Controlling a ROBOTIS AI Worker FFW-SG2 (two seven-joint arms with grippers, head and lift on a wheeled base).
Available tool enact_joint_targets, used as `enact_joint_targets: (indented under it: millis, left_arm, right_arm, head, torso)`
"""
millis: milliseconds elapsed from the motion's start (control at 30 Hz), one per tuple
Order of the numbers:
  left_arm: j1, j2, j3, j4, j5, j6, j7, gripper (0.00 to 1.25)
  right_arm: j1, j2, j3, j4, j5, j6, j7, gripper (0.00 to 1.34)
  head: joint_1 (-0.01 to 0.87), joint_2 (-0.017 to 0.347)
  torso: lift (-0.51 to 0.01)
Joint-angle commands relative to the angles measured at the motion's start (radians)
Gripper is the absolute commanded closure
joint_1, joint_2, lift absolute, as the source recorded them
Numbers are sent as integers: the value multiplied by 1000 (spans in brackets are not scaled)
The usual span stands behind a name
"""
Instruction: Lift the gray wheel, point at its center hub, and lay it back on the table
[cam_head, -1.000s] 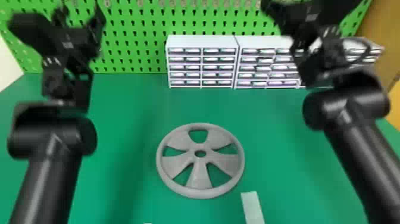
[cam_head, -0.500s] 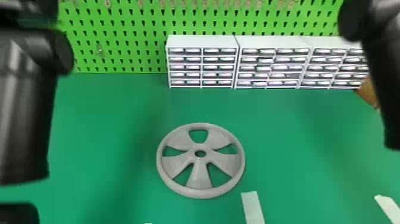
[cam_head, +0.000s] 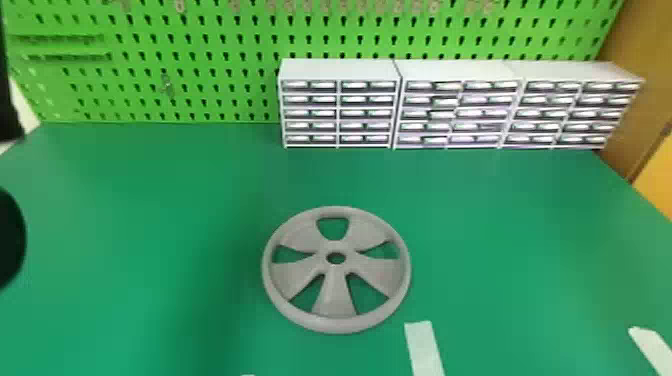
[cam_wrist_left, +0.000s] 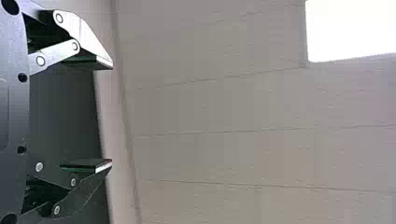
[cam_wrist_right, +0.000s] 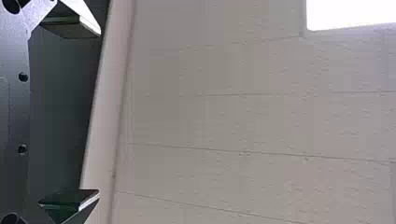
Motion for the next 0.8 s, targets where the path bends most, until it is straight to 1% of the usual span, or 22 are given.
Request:
enact_joint_targets:
  millis: [0, 133, 333, 367, 400, 467, 600, 767]
  left_arm:
    - [-102, 11, -32, 2, -24, 27, 22, 506]
    - [-177, 12, -59, 14, -29, 52, 43, 506]
    - [-272, 12, -95, 46, -23, 67, 75, 506]
    - [-284, 11, -97, 52, -15, 72, 77, 506]
    - [-298, 7, -101, 66, 0, 73, 81, 506]
    - [-318, 0, -108, 83, 8, 73, 85, 506]
    - [-335, -11, -112, 100, 5, 73, 92, 506]
    - [-359, -11, -128, 106, 8, 77, 106, 506]
  right_arm:
    - [-86, 7, -4, -1, -4, 32, -8, 94]
    - [-160, 24, -9, -1, 4, 71, -15, 94]
    - [-240, 26, -7, -1, 44, 121, -38, 94]
    - [-249, 26, -6, 0, 55, 128, -44, 94]
    - [-258, 26, -1, 2, 84, 134, -55, 94]
    - [-270, 27, 1, 2, 107, 144, -66, 94]
    - [-289, 27, 11, 14, 108, 157, -72, 93]
    - [-304, 18, 22, 16, 111, 158, -75, 94]
  head:
    - [692, 48]
    - [692, 48]
    - [692, 48]
    - [692, 48]
    - [692, 48]
    - [692, 48]
    - [692, 48]
    - [692, 48]
  torso:
    - [-96]
    - [-96]
    - [-96]
    - [-96]
    - [-96]
    - [-96]
    - [-96]
    - [-96]
